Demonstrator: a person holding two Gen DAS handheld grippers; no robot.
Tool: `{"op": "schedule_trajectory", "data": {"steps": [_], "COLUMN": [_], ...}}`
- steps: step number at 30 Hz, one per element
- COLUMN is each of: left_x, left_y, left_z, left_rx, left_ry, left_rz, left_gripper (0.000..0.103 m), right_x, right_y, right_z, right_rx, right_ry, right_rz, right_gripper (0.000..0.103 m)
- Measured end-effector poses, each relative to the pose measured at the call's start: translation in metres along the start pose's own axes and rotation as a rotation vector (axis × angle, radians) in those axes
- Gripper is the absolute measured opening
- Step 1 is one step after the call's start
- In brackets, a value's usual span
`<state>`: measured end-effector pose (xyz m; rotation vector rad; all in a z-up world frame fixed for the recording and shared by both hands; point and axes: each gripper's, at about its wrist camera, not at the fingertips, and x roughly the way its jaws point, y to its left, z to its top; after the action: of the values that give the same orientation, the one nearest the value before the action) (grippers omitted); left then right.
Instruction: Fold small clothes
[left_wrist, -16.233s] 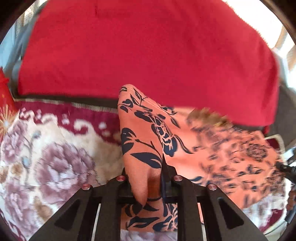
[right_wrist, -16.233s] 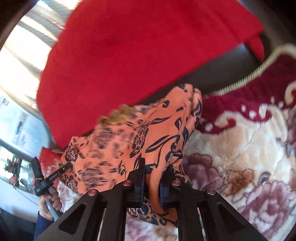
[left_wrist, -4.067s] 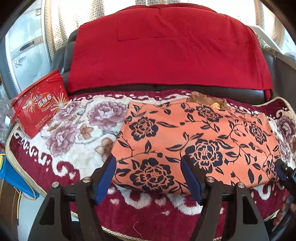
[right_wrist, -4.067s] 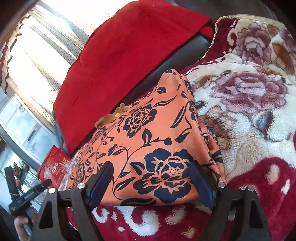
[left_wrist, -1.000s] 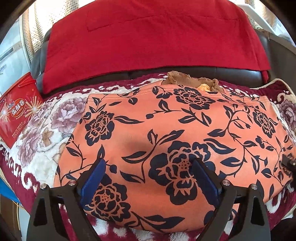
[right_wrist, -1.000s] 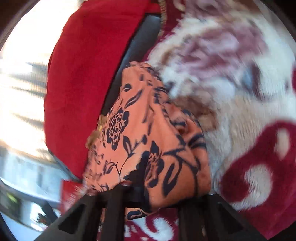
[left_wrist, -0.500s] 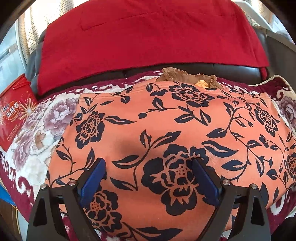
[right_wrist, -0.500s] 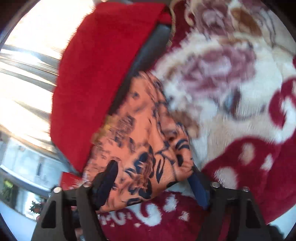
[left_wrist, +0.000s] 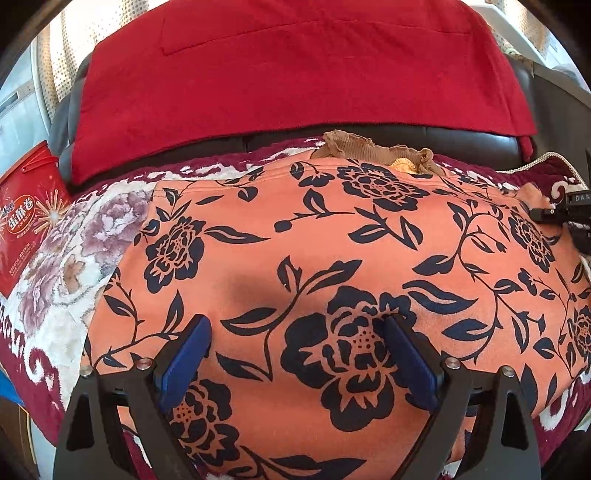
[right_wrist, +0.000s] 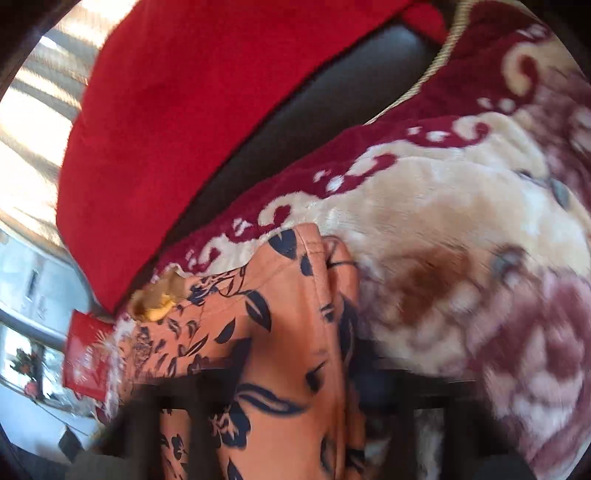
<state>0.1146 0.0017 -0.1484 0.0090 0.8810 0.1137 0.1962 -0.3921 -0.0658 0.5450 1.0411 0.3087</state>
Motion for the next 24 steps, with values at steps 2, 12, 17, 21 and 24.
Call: {"op": "schedule_trajectory", "data": {"steps": [2,12,17,21,24], "left_x": [0.001,0.001,-0.003,-0.026,-0.035], "left_y": [0.001,0.002,0.005,0.02,0.027], "left_z": [0.0,0.0,0.003,0.001,-0.003], "left_rx": [-0.003,-0.011,-0.042,-0.1,-0.109], "left_ry": [-0.001,0.009,0.02,-0.038,-0.058], "left_rz": [-0.008,-0.016,-0.03,-0.035,-0.031], "left_gripper": [0.096,0.096,0.096,0.096,0.096], "right_x": [-0.013,-0.054,-0.089,-0.086,-0.061], "right_y": [0.001,-0.005,0.021,0.024,0.01], "right_z": [-0.007,-0.044,-0.116,-0.185,-0.205], "right_rx": [-0.001,0.109,0.112,0.163,0.262], "right_ry": [-0.053,-0.168,-0.19,-0.142,-0.09], "right_rz": [-0.037,-0.078,0.105,0.219,0.245], "right_gripper": [0.013,0.024,0.089,0.089,0.089]}}
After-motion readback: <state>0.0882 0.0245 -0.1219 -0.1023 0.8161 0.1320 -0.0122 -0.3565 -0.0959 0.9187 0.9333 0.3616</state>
